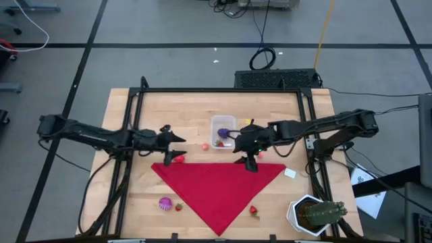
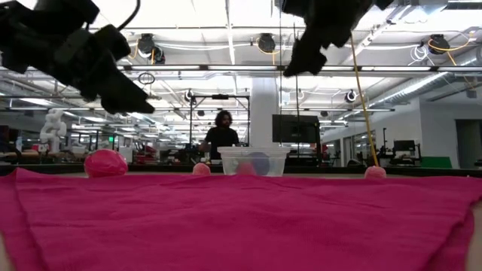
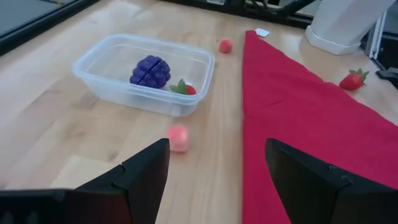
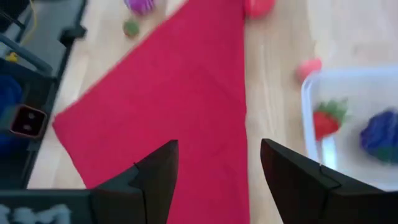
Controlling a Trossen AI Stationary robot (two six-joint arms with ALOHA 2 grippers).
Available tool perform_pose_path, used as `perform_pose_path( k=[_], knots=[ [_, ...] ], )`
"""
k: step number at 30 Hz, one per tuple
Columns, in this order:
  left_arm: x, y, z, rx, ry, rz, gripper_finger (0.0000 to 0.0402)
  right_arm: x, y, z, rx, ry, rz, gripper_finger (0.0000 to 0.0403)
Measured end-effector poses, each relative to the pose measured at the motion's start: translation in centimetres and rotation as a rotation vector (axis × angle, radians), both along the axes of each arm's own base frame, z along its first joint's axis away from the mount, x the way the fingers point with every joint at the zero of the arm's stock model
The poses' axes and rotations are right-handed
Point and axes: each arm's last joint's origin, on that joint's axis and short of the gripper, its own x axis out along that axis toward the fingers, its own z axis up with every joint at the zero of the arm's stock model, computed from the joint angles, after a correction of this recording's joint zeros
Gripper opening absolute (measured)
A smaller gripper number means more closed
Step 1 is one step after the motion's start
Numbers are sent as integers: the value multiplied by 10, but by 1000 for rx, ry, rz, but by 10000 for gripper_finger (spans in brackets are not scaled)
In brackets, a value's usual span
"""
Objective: Pick and placing Produce into tupperware
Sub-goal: Put the left pink peach into the transparent bin
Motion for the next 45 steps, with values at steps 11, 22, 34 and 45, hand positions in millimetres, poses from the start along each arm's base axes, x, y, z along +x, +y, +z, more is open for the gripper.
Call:
perform_pose_path(
  k=[11, 22, 34, 45],
  knots=[
    [42, 5, -11, 130, 92, 26, 271, -8, -1, 31, -51, -199, 11, 220],
    [89, 15, -3, 106, 346, 9, 271, -6, -2, 28, -59, -189, 2, 220],
    [100, 22, -24, 90, 434, 26, 271, -7, -2, 28, -75, -190, 16, 220],
    [102, 22, -23, 103, 414, -1, 271, -6, -2, 28, -76, -192, 18, 220]
  ],
)
